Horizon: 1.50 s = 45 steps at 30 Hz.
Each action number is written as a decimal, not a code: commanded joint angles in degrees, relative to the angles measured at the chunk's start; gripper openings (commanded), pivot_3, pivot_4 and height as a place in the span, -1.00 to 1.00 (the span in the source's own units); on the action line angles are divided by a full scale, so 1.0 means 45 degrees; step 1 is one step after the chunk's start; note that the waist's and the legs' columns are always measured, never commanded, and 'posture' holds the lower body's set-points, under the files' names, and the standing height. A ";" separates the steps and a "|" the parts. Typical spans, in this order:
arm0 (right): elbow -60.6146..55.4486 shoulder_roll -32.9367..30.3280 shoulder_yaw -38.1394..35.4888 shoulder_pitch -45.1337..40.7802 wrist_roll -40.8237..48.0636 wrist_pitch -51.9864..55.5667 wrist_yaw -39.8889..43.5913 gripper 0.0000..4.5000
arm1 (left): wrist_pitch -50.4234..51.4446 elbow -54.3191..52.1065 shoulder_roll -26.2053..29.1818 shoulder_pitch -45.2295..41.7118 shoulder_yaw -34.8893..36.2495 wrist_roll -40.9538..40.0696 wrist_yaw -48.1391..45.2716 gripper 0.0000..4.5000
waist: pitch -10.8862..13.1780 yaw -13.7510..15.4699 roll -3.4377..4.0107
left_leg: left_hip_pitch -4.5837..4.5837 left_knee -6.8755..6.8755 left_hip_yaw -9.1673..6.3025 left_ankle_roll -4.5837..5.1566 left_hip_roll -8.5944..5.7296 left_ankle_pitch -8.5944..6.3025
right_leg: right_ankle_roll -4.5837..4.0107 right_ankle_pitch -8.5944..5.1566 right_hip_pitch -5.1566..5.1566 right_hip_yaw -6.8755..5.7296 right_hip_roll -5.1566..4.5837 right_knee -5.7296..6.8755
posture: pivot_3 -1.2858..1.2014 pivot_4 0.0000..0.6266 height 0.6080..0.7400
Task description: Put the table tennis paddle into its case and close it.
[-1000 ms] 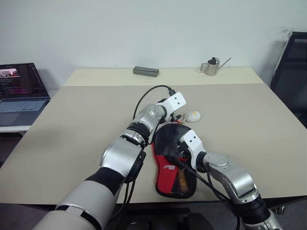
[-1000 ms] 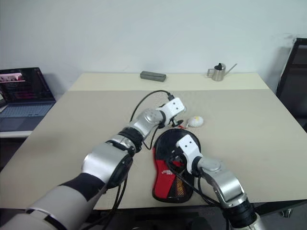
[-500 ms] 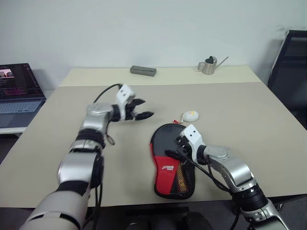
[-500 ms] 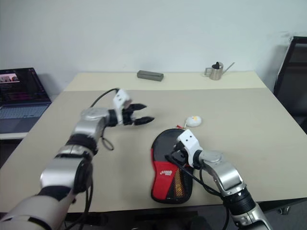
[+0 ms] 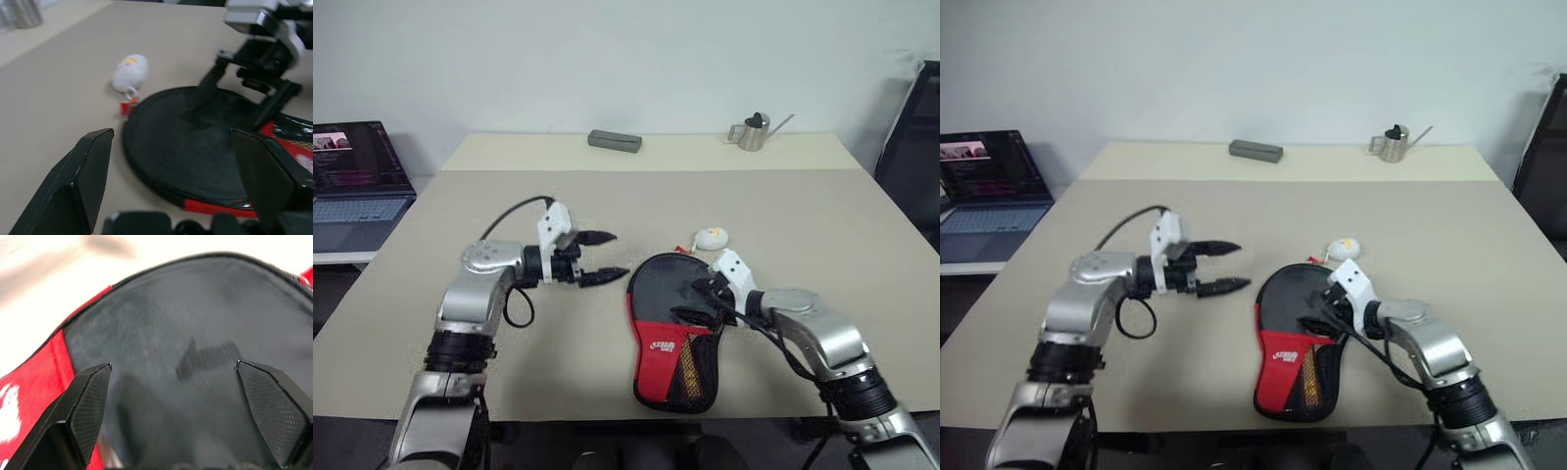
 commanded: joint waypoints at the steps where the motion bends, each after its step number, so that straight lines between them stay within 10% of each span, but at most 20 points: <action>1: -0.1004 -0.1012 -0.1016 -0.0058 0.0883 0.0388 0.0745 1.00 | 0.0079 -0.0544 -0.0016 -0.0001 -0.0570 -0.0183 0.0098 0.83 | 0.0003 0.0000 0.0006 | -0.0060 0.0007 0.0005 0.0000 -0.0005 0.0001 | -0.0002 0.0002 -0.0059 0.0005 -0.0002 0.0001 | 0.03 -0.52 1.00; 15: -0.2338 -0.4352 -0.4308 0.0171 0.4148 0.1895 0.2372 1.00 | -0.0859 0.0846 -0.1467 -0.0999 -0.3024 0.0220 -0.0387 0.83 | 0.0080 0.0068 -0.0013 | -0.0127 0.0007 0.0017 0.0029 -0.0044 -0.0016 | -0.0003 0.0001 -0.0078 -0.0009 -0.0040 -0.0061 | 0.03 -0.52 1.00; 45: -0.3152 -0.4533 -0.4612 0.0484 0.5215 0.1918 0.0574 1.00 | -0.4712 0.6168 -0.3910 -0.1752 -0.5377 0.3126 0.0164 0.83 | 0.0093 0.0057 -0.0026 | -0.0115 0.0064 0.0015 0.0033 -0.0056 -0.0017 | 0.0001 0.0001 -0.0044 -0.0019 -0.0054 -0.0032 | 0.03 -0.52 1.00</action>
